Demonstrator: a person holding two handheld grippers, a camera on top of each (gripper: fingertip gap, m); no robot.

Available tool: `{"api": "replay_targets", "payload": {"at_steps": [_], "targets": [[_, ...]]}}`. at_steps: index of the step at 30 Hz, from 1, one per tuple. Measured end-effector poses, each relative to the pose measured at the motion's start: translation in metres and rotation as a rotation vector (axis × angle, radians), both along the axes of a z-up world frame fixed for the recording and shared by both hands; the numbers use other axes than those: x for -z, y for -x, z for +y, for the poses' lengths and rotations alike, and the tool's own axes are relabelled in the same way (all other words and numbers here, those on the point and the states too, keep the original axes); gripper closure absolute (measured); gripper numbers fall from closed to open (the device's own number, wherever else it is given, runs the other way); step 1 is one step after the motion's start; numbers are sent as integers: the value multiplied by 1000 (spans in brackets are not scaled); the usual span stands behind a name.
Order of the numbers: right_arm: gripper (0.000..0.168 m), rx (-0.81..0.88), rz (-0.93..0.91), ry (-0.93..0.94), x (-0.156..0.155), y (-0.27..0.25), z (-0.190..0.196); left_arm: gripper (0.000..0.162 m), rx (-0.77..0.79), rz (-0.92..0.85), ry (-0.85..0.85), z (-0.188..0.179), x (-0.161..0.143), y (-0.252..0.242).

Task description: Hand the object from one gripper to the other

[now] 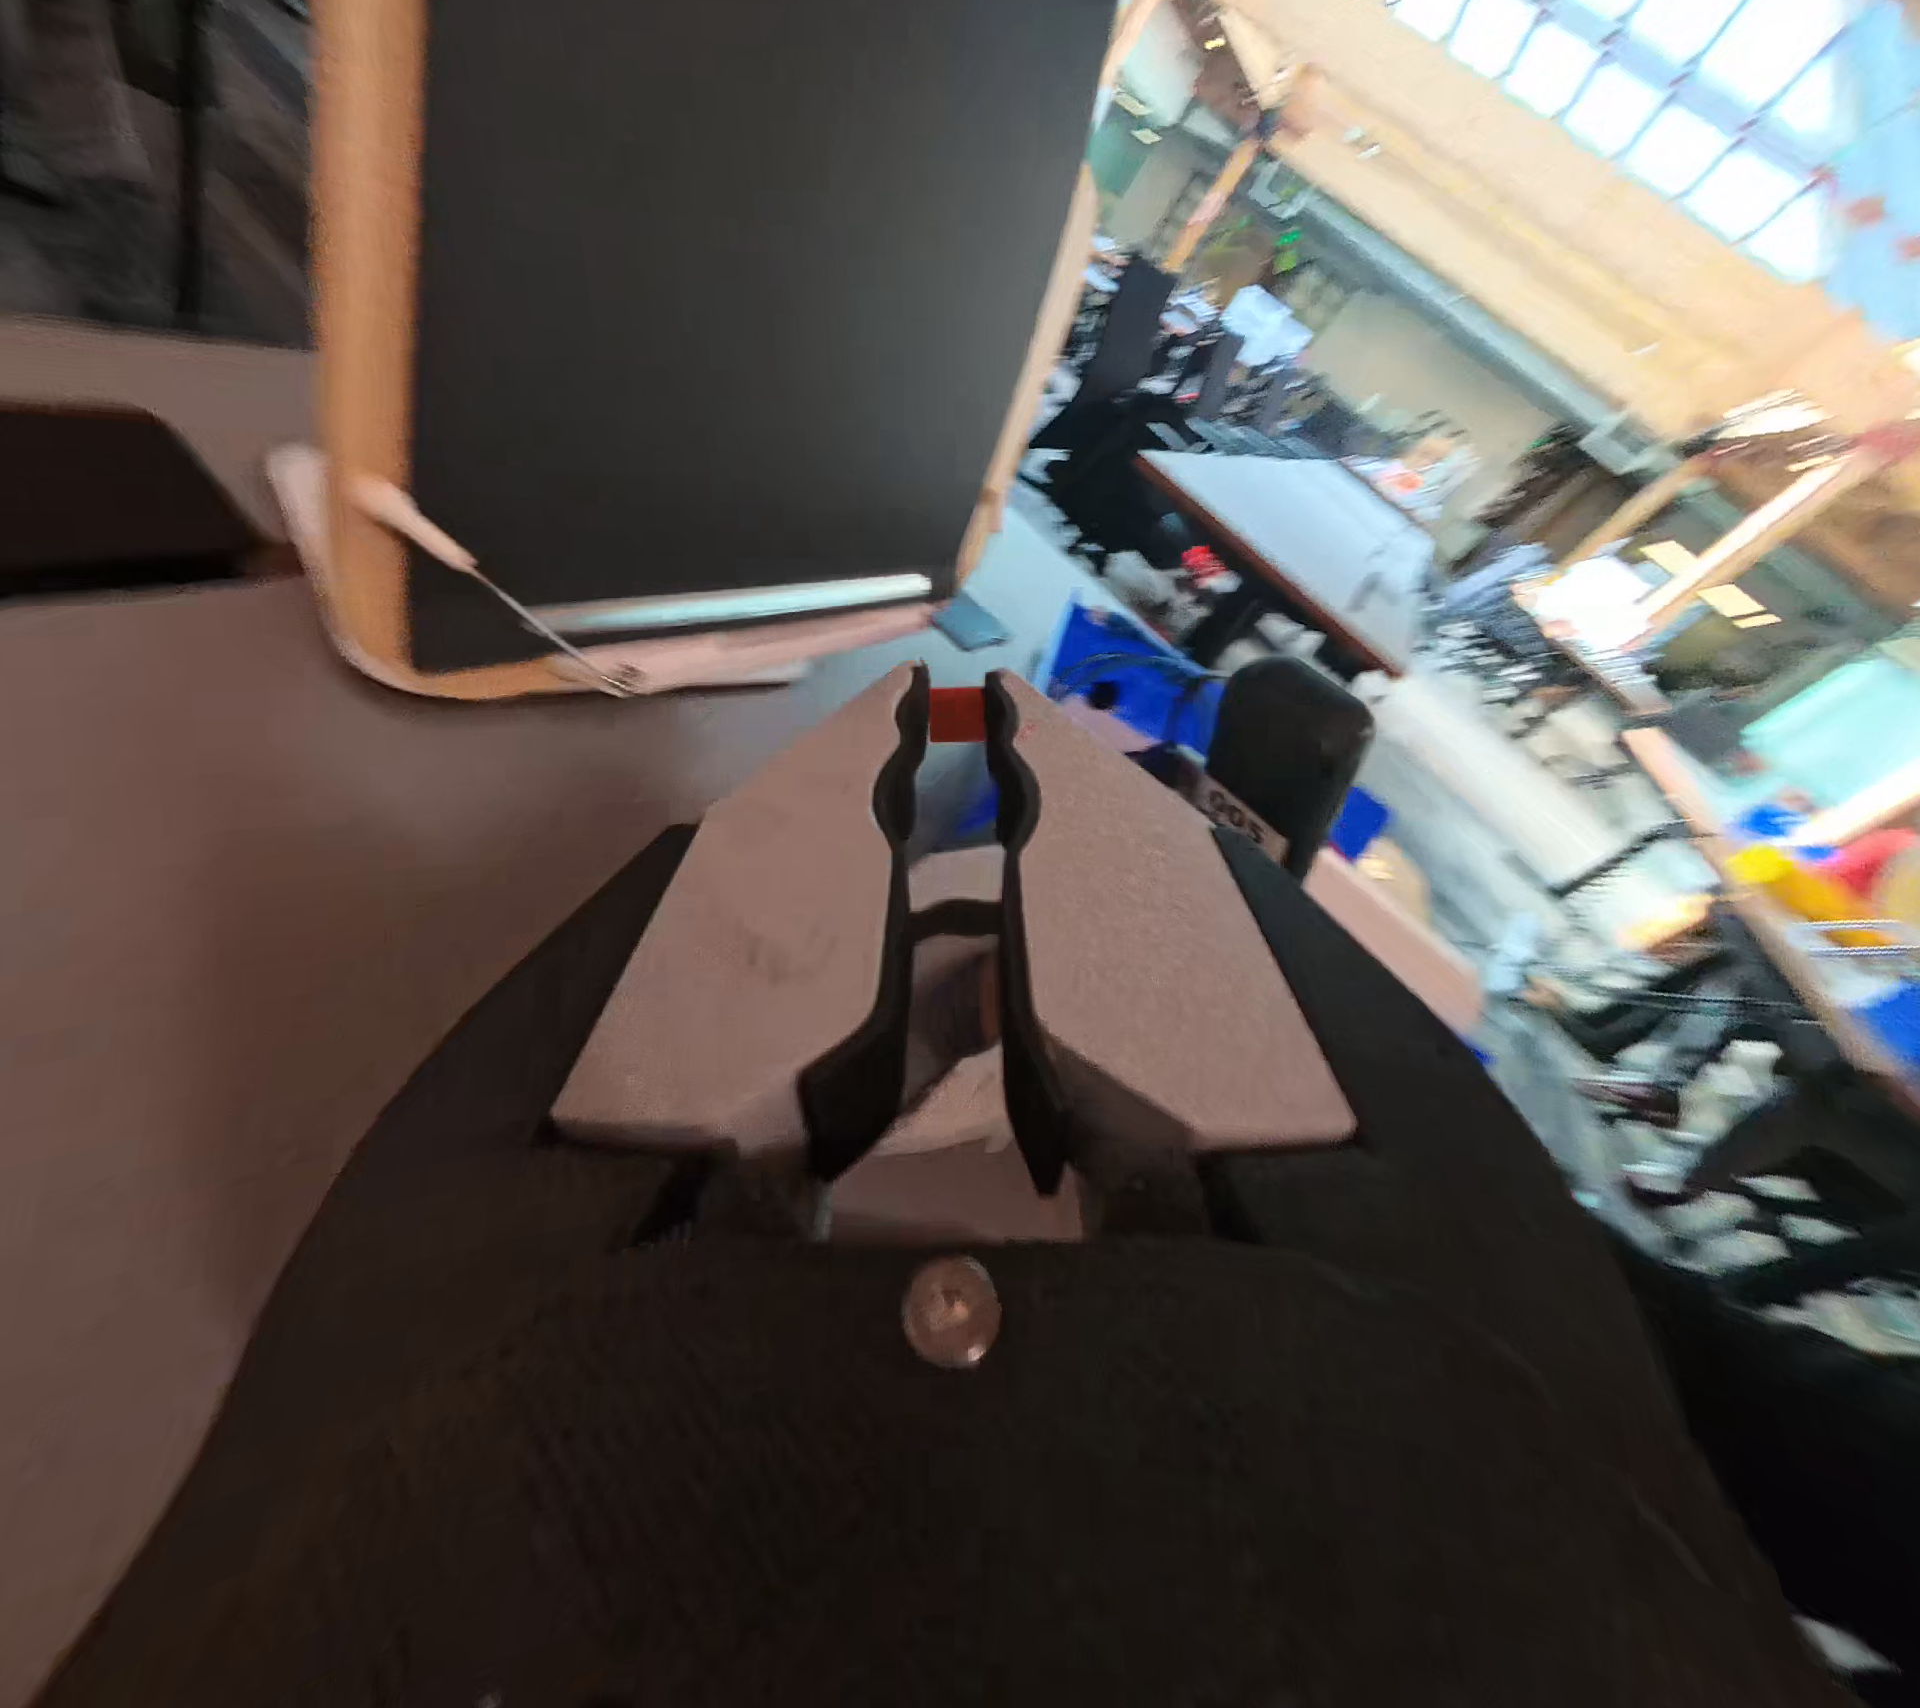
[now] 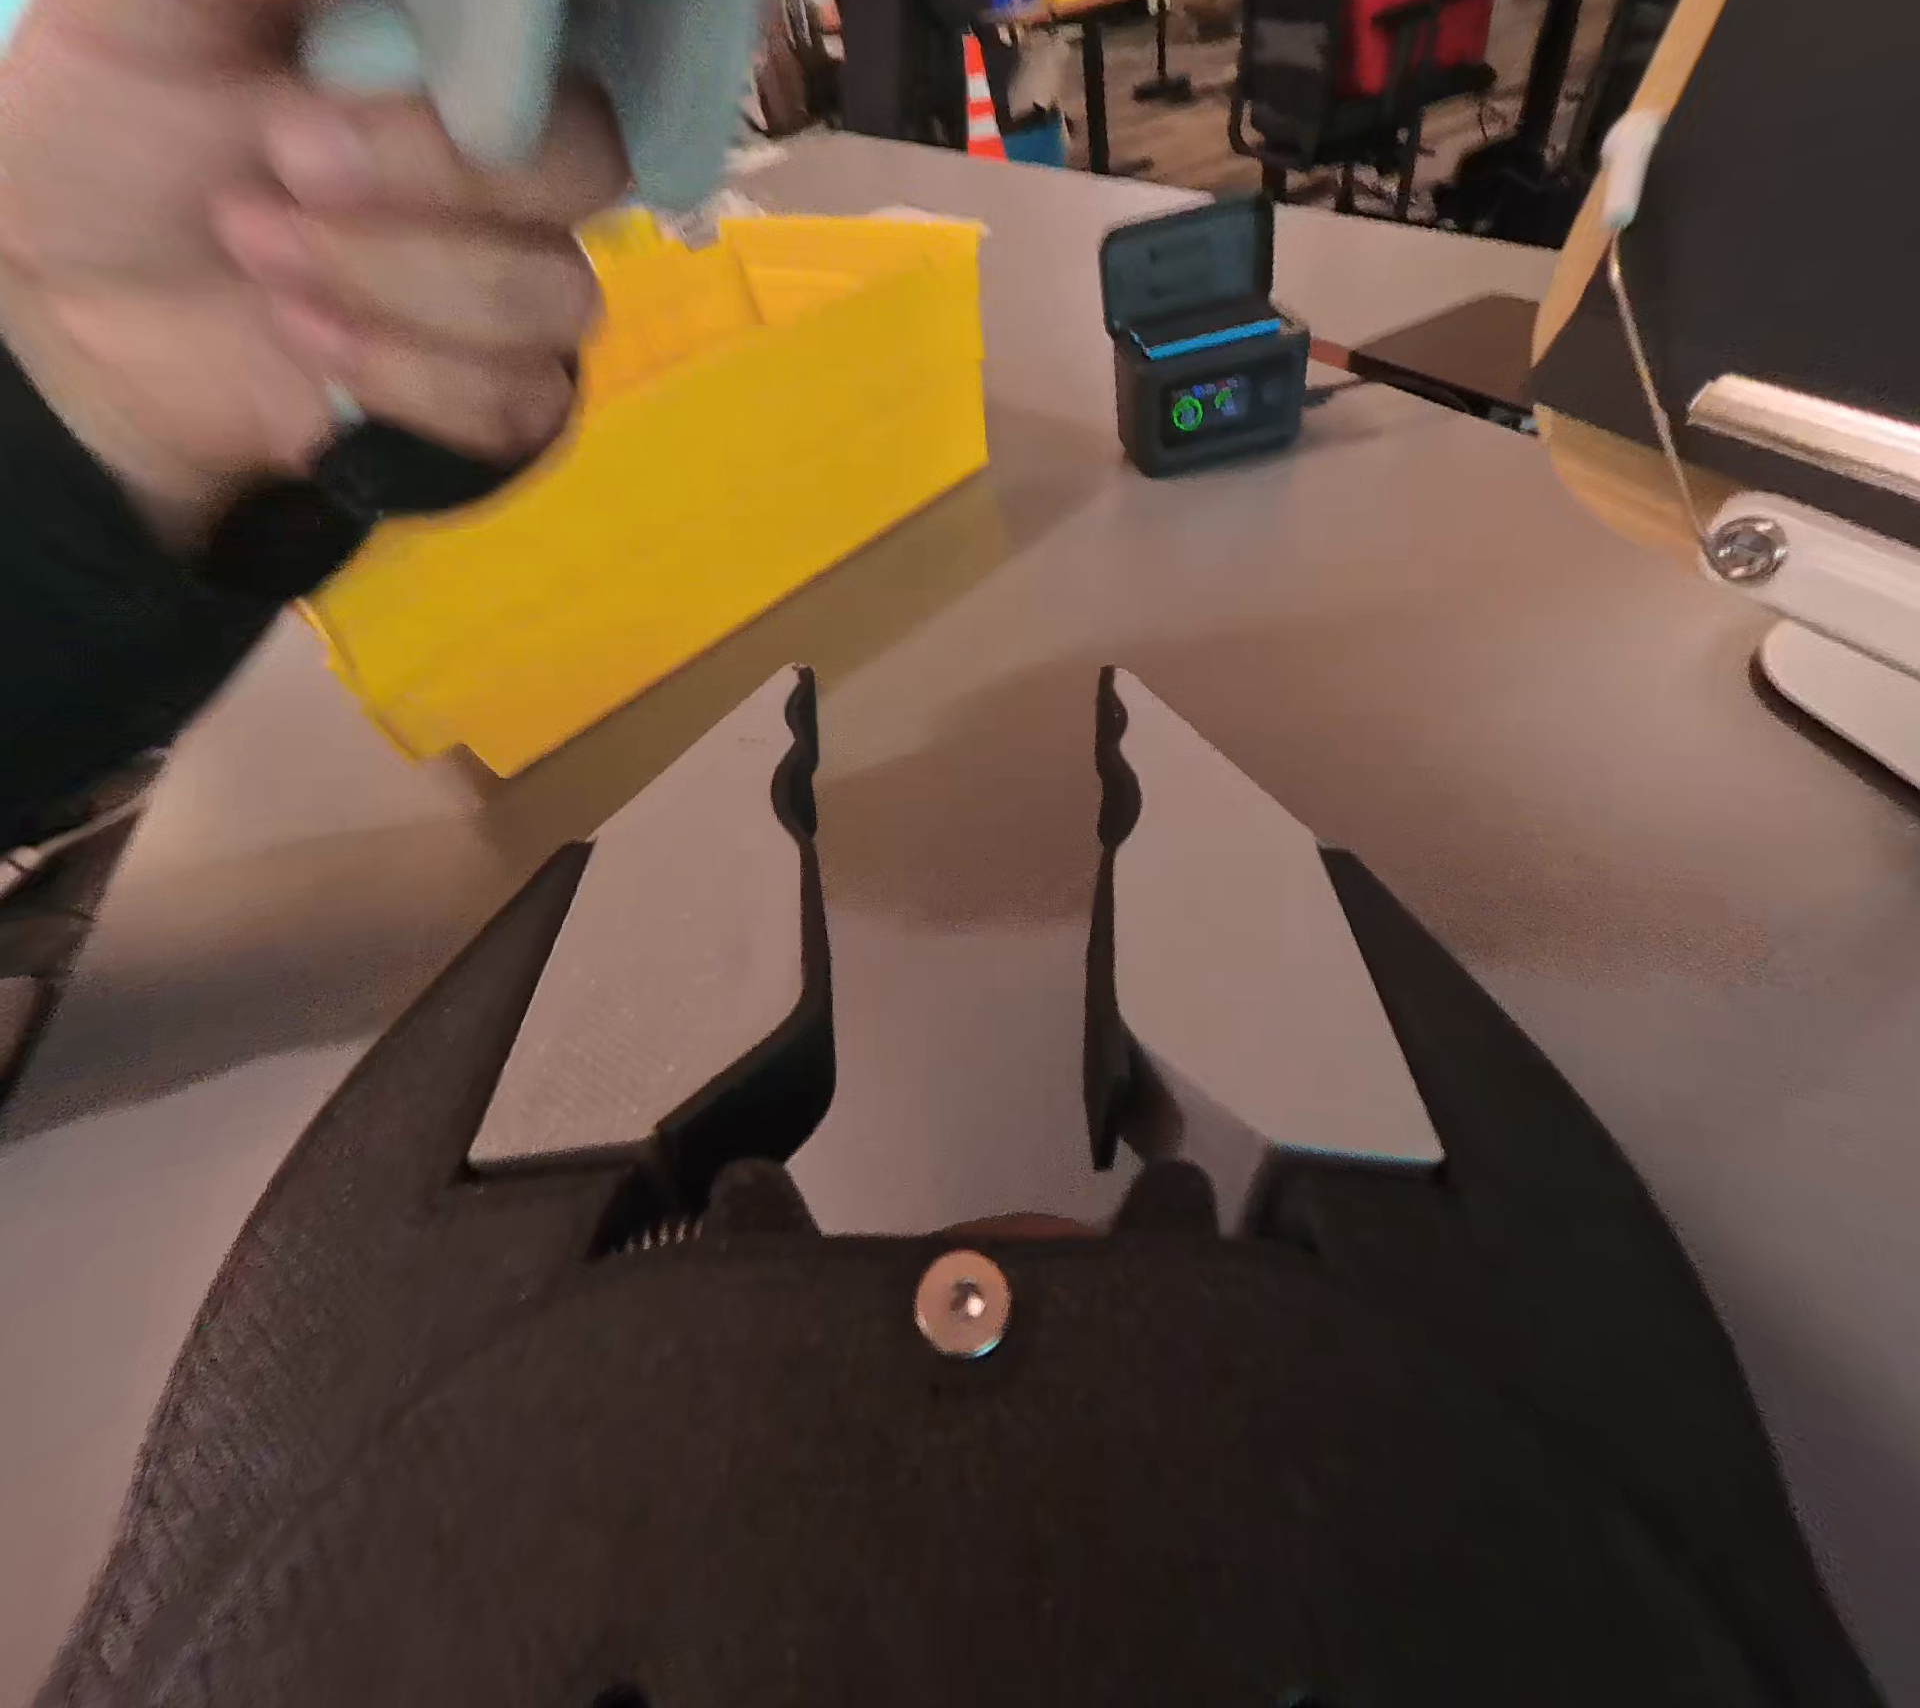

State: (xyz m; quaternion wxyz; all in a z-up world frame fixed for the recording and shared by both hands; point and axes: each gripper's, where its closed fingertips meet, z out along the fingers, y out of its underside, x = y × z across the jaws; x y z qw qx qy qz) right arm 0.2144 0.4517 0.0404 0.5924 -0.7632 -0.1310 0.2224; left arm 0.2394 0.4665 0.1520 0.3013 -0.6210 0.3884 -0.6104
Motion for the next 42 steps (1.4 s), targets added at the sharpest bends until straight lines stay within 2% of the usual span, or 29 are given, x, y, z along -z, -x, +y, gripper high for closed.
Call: {"api": "replay_targets", "payload": {"at_steps": [2, 7, 17, 21, 24, 27, 30, 37, 42], "targets": [[117, 10, 30, -54, -13, -4, -6, 156, 53, -22, 119, -10, 18, -13], [122, 130, -116, -159, -31, -28, -11, 155, 73, -5, 193, -10, 57, -28], [127, 218, -288, -127, 0, -36, 13, 154, 162, 127, 248, 10, 115, -16], [128, 155, -333, -116, 9, -20, 19, 154, 246, 71, 408, 8, 115, -8], [135, 173, -362, -135, 7, -20, 22, 155, 252, 101, 391, 9, 125, -9], [133, 156, -352, -110, 12, -19, 25, 155, 316, 107, 415, 0, 132, -11], [133, 134, -358, -99, 14, -16, 26, 155, 356, 36, 473, -1, 121, -11], [155, 193, -488, -107, 17, -21, 27, 154, 369, 32, 486, 1, 122, -11], [155, 208, -531, -120, 16, -20, 26, 154, 377, 20, 486, -1, 121, -9]]}}
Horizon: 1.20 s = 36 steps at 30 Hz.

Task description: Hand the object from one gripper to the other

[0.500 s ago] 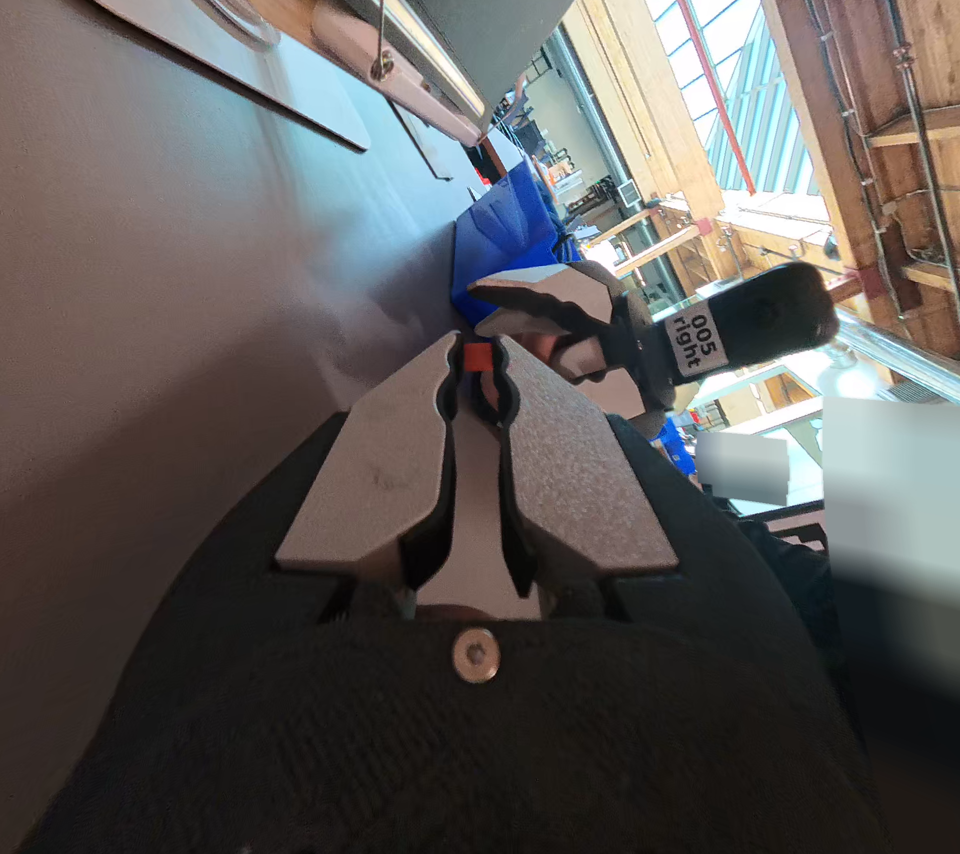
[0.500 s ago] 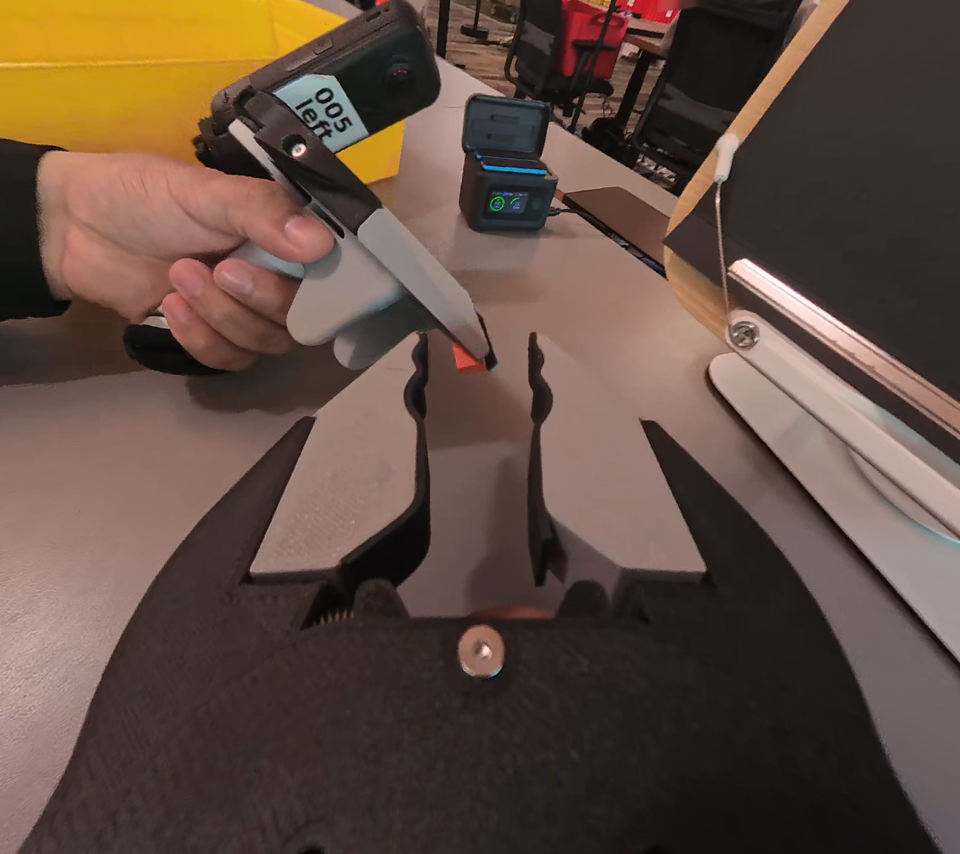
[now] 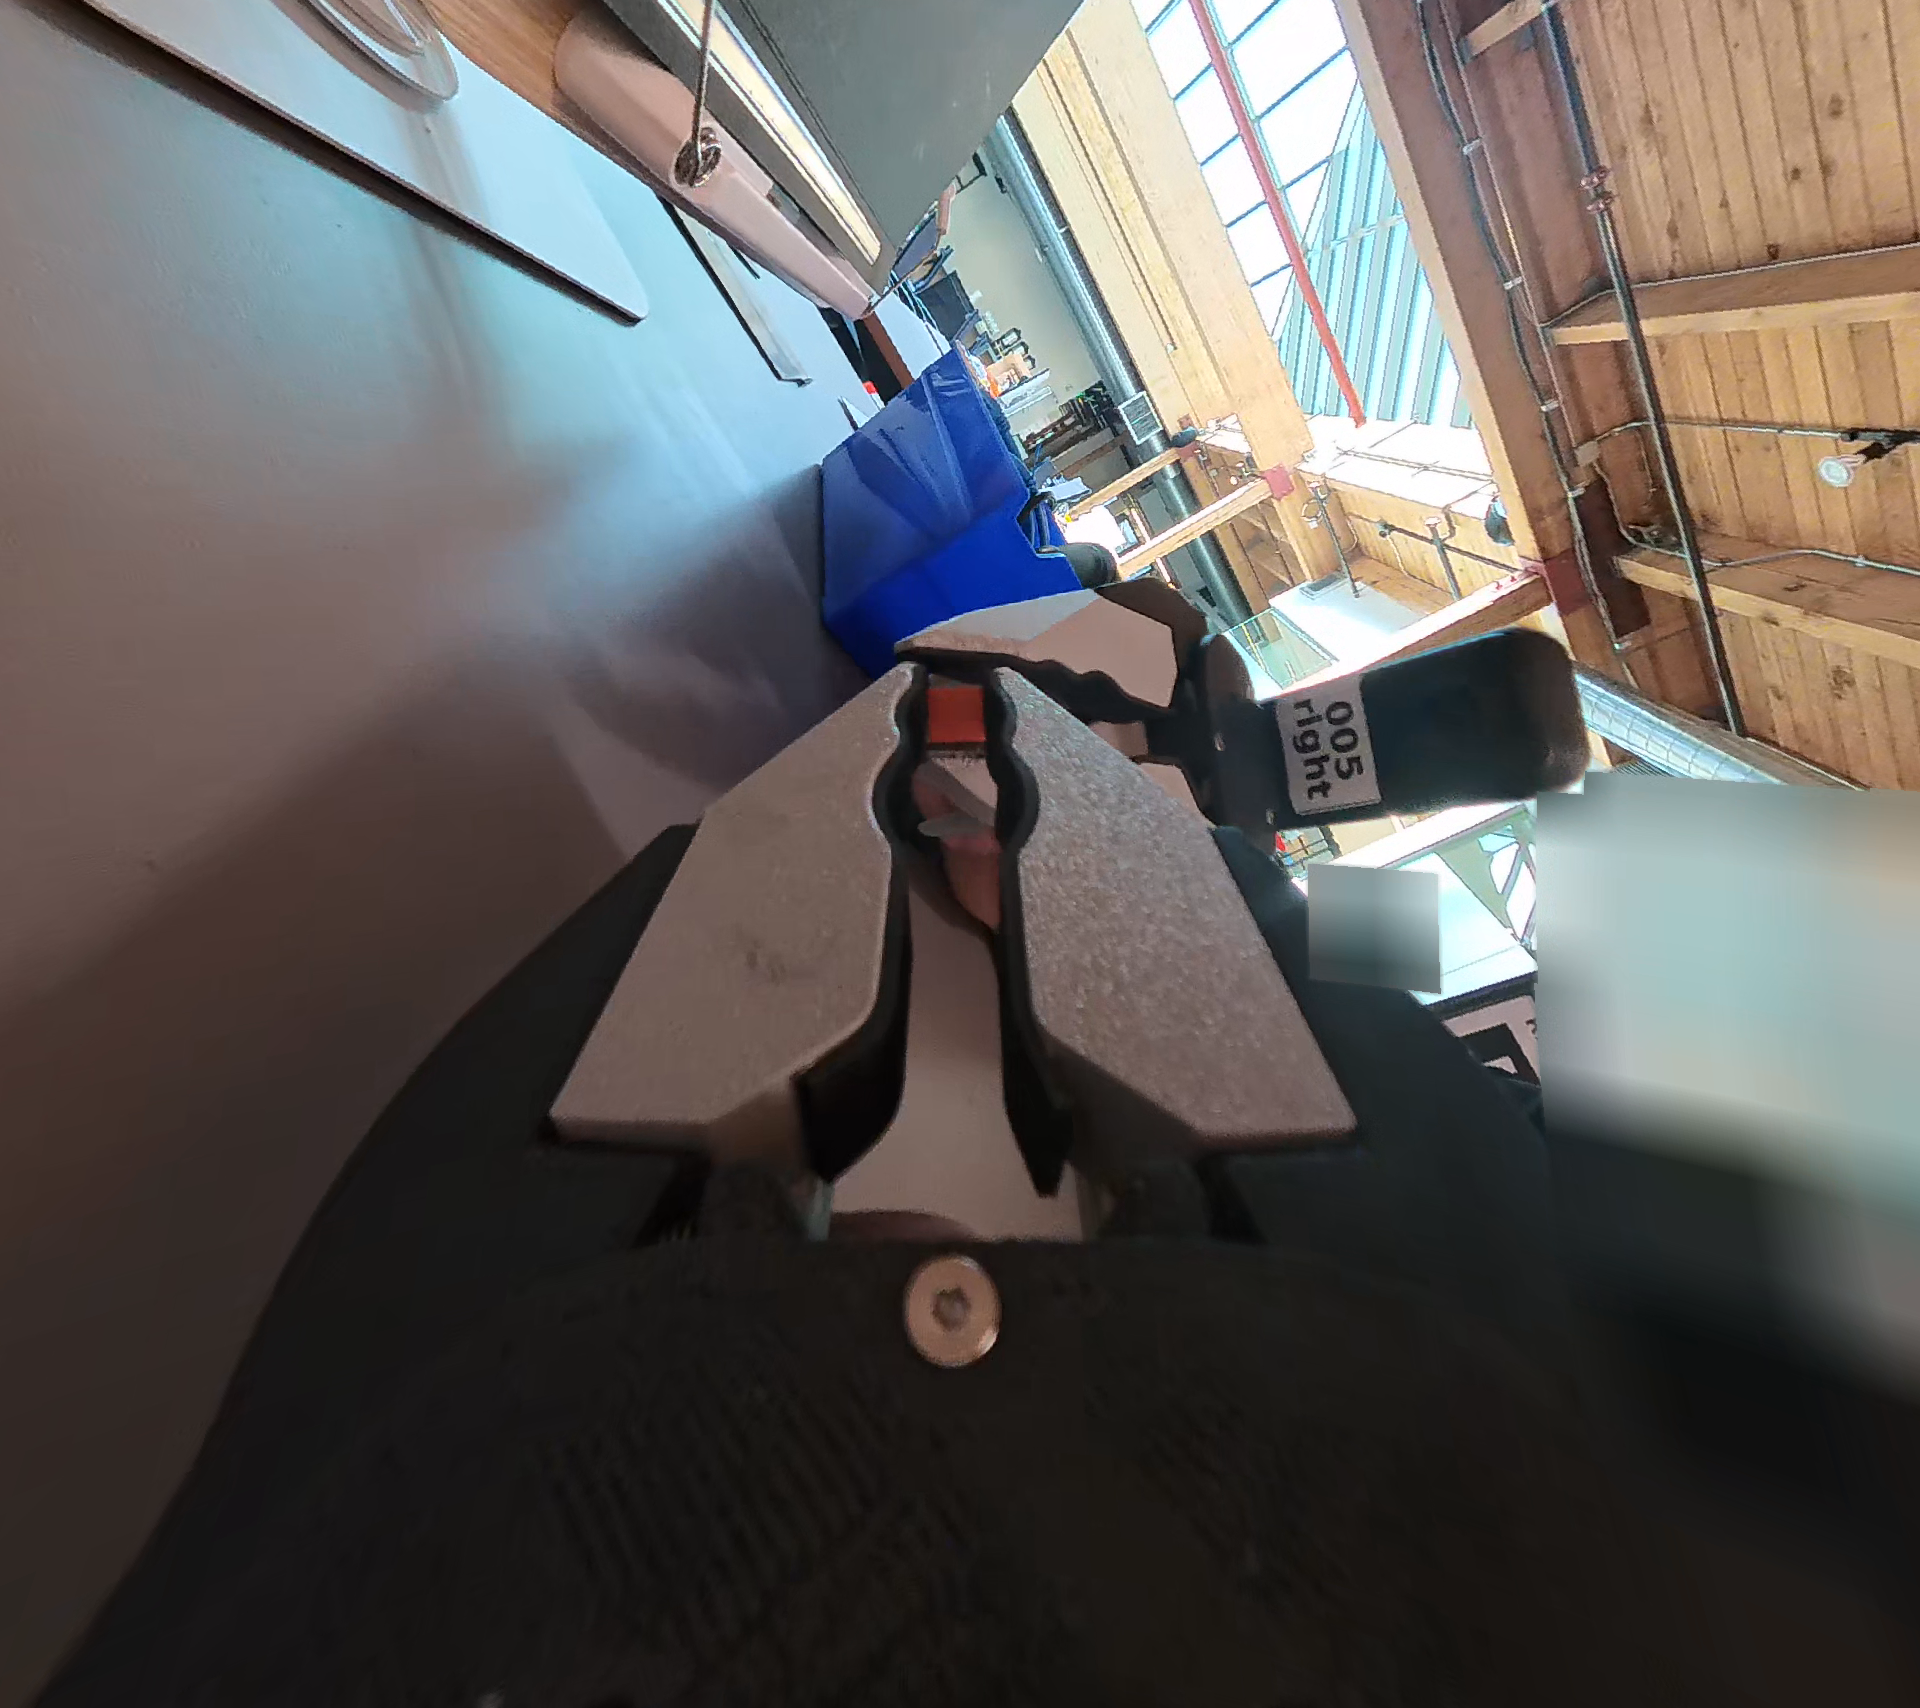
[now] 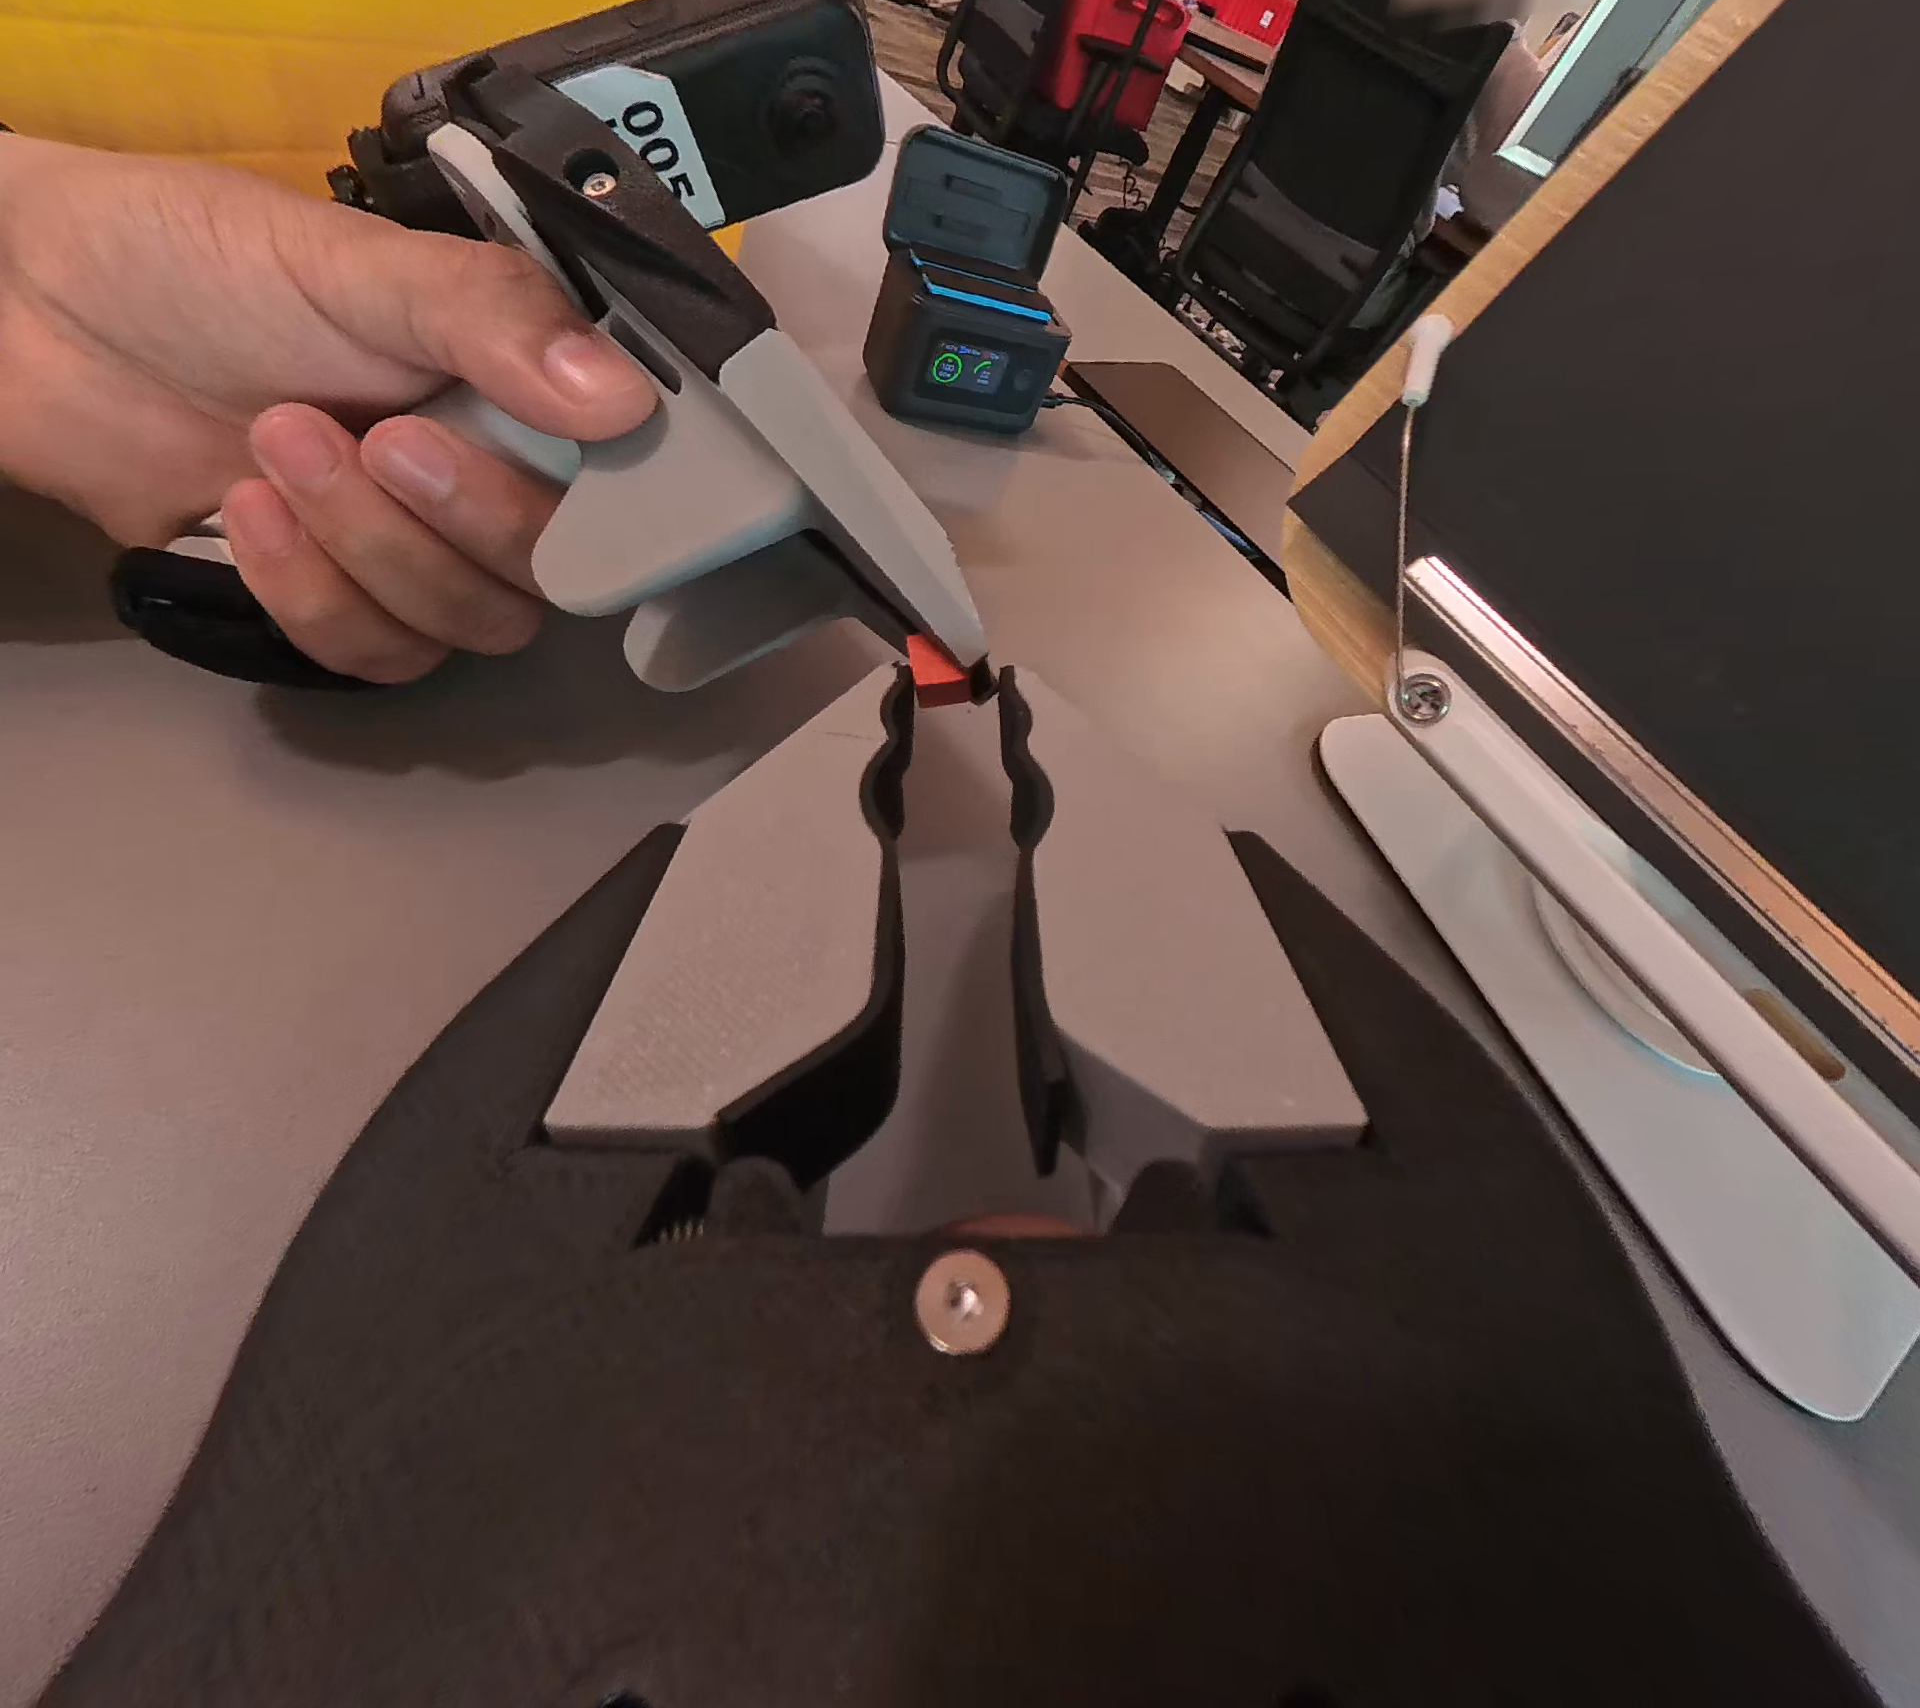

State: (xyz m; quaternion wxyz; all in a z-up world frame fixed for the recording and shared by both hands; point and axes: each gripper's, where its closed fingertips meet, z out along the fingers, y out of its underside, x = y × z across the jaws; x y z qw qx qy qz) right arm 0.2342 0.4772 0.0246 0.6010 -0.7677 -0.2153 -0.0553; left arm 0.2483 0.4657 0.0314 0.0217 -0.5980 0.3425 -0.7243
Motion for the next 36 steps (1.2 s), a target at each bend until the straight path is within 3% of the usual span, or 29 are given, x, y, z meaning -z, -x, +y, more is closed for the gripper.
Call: {"api": "replay_targets", "payload": {"at_steps": [7, 19, 29, 36], "targets": [[155, -20, 2, -1, 0, 3, -4, 154, 12, -18, -69, -6, 0, 3], [160, -95, 212, 14, -7, 5, -12, 154, 50, -58, -102, -14, -4, 7], [160, -42, -7, -22, -4, 1, -14, 155, 62, -52, -112, -16, -3, 6], [159, -58, 74, -32, -9, -1, -16, 155, 52, -103, -177, -19, -8, 3]]}}
